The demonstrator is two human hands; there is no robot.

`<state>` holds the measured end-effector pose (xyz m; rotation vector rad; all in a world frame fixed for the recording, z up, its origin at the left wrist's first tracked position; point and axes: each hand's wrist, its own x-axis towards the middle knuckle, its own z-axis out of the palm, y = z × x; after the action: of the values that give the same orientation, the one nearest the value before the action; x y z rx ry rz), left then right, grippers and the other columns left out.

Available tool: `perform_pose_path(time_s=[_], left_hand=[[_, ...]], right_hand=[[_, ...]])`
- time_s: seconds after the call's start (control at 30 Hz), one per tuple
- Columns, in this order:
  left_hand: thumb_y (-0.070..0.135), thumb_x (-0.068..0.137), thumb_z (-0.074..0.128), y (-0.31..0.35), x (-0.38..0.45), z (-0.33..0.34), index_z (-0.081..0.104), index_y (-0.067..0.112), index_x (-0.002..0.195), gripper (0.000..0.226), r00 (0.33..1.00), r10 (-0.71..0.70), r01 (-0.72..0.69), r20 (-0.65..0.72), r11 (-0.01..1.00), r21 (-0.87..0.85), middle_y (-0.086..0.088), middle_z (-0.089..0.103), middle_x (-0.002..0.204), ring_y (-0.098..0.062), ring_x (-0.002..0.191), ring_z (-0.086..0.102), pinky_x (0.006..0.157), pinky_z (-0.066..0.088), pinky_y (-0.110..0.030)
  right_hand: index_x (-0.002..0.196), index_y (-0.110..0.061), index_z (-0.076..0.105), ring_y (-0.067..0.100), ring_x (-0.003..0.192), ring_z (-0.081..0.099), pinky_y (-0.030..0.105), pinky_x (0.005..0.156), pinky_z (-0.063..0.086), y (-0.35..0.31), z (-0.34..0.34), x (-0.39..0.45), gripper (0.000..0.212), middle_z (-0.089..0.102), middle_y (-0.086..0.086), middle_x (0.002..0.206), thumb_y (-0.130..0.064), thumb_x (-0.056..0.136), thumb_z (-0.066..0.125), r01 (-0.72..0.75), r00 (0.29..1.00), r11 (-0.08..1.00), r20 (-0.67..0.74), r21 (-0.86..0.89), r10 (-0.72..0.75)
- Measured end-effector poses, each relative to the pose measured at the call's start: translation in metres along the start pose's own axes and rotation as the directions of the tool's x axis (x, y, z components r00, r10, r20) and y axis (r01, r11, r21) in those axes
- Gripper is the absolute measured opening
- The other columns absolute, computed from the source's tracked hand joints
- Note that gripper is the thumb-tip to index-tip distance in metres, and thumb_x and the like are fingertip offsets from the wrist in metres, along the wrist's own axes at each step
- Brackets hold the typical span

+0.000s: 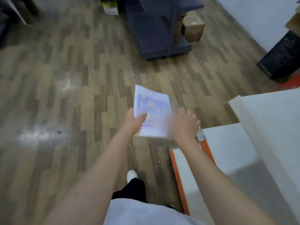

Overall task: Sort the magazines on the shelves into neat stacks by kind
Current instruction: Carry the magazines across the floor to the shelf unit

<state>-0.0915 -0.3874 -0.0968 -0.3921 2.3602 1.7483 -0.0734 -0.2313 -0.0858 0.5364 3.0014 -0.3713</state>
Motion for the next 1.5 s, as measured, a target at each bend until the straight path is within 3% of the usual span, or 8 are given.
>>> perform_pose_path(time_s=[0.07,0.17,0.37,0.5,0.7,1.0,1.2,1.5], left_hand=[[0.009,0.086,0.062,-0.021,0.018,-0.020,0.056,-0.005,0.113,0.031,0.998,-0.069,0.069,-0.015,0.996,0.057,-0.019,0.063,0.107,-0.019,0.092,0.057,0.066,0.039,-0.020],[0.012,0.087,0.061,-0.049,0.051,-0.048,0.058,-0.001,0.116,0.032,0.991,-0.125,0.129,-0.039,0.986,0.103,-0.016,0.064,0.113,-0.028,0.104,0.061,0.080,0.044,-0.030],[0.014,0.087,0.061,-0.075,0.103,-0.084,0.054,-0.001,0.121,0.037,0.952,-0.265,0.278,-0.155,0.958,0.071,-0.018,0.061,0.119,-0.030,0.108,0.059,0.088,0.044,-0.033],[0.016,0.088,0.061,-0.081,0.138,-0.093,0.053,0.000,0.123,0.039,0.925,-0.322,0.329,-0.202,0.944,0.000,-0.017,0.060,0.122,-0.031,0.109,0.058,0.088,0.043,-0.031],[0.017,0.089,0.060,-0.072,0.205,-0.100,0.051,0.000,0.123,0.039,0.890,-0.382,0.388,-0.249,0.921,-0.026,-0.016,0.060,0.122,-0.032,0.110,0.057,0.083,0.040,-0.028],[0.015,0.086,0.063,-0.020,0.365,-0.118,0.054,-0.005,0.118,0.038,0.799,-0.467,0.468,-0.379,0.878,-0.095,-0.021,0.061,0.119,-0.034,0.109,0.059,0.087,0.044,-0.033],[0.017,0.085,0.064,0.027,0.476,-0.130,0.051,-0.003,0.121,0.043,0.735,-0.465,0.462,-0.493,0.876,-0.139,-0.021,0.057,0.124,-0.035,0.112,0.056,0.092,0.042,-0.035],[0.022,0.087,0.062,0.053,0.581,-0.180,0.049,-0.001,0.125,0.047,0.670,-0.509,0.503,-0.539,0.847,-0.175,-0.020,0.057,0.127,-0.034,0.114,0.055,0.091,0.042,-0.034]], right_hand=[[0.121,-0.014,0.052,0.031,0.120,0.044,0.038,0.094,0.033,-0.016,0.021,0.009,0.043,0.053,0.012,0.129,-0.044,0.091,0.046,0.041,0.990,0.998,0.137,-0.058,-0.033],[0.125,-0.014,0.050,0.031,0.124,0.042,0.040,0.097,0.034,-0.039,0.047,0.027,0.053,0.051,0.011,0.133,-0.053,0.090,0.044,0.095,0.950,0.990,0.307,-0.102,-0.059],[0.132,-0.011,0.044,0.030,0.124,0.044,0.042,0.099,0.039,-0.086,0.077,0.063,0.059,0.048,0.012,0.136,-0.053,0.091,0.043,0.079,0.869,0.996,0.493,-0.043,-0.047],[0.129,-0.011,0.046,0.030,0.119,0.047,0.038,0.091,0.040,-0.110,0.083,0.095,0.055,0.051,0.012,0.130,-0.051,0.092,0.043,0.095,0.859,0.995,0.508,-0.037,-0.063],[0.132,-0.012,0.045,0.029,0.119,0.048,0.040,0.093,0.042,-0.141,0.094,0.166,0.054,0.052,0.010,0.130,-0.049,0.093,0.043,0.116,0.857,0.993,0.509,-0.026,-0.087],[0.129,-0.013,0.048,0.030,0.118,0.050,0.038,0.095,0.044,-0.211,0.093,0.345,0.050,0.054,0.012,0.128,-0.045,0.091,0.045,0.200,0.837,0.980,0.522,-0.006,-0.167],[0.133,-0.013,0.048,0.029,0.117,0.054,0.037,0.096,0.045,-0.278,0.073,0.472,0.056,0.057,0.011,0.129,-0.050,0.091,0.045,0.234,0.850,0.971,0.472,0.057,-0.233],[0.126,-0.010,0.052,0.031,0.117,0.053,0.038,0.096,0.045,-0.386,0.099,0.560,0.054,0.058,0.014,0.125,-0.050,0.089,0.048,0.315,0.805,0.944,0.499,0.099,-0.321]])
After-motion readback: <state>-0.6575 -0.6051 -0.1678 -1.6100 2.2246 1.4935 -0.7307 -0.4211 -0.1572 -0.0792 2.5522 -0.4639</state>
